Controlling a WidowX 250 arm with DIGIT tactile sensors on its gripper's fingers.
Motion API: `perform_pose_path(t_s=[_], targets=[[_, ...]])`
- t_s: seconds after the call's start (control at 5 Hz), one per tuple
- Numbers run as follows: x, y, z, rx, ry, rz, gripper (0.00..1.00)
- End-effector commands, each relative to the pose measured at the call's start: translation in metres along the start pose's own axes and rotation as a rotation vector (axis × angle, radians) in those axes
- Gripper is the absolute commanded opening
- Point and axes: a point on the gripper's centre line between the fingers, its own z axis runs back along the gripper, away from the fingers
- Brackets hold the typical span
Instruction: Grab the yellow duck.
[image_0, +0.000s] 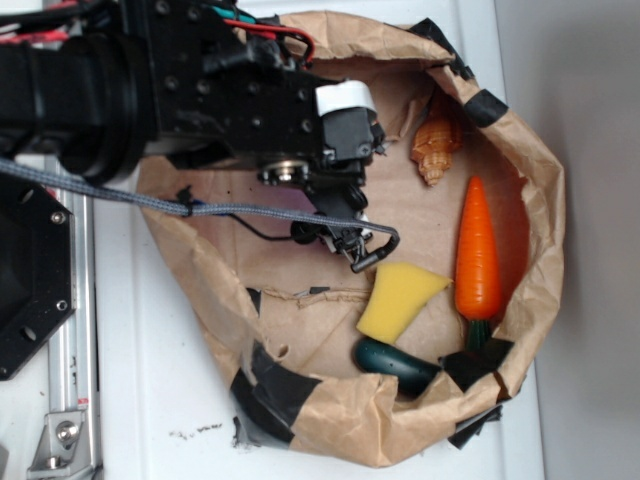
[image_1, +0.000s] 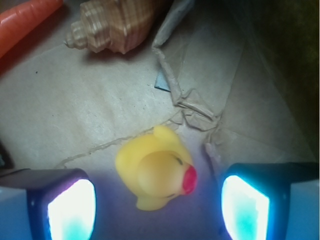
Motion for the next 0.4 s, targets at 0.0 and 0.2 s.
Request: perform_pose_path(t_s=[0.0, 0.2], targets=[[0.0046, 0.0168, 0.0183, -0.002, -0.056, 0.031, 1.00], [0.0073, 0.0167, 0.0178, -0.001, -0.058, 0.036, 1.00]])
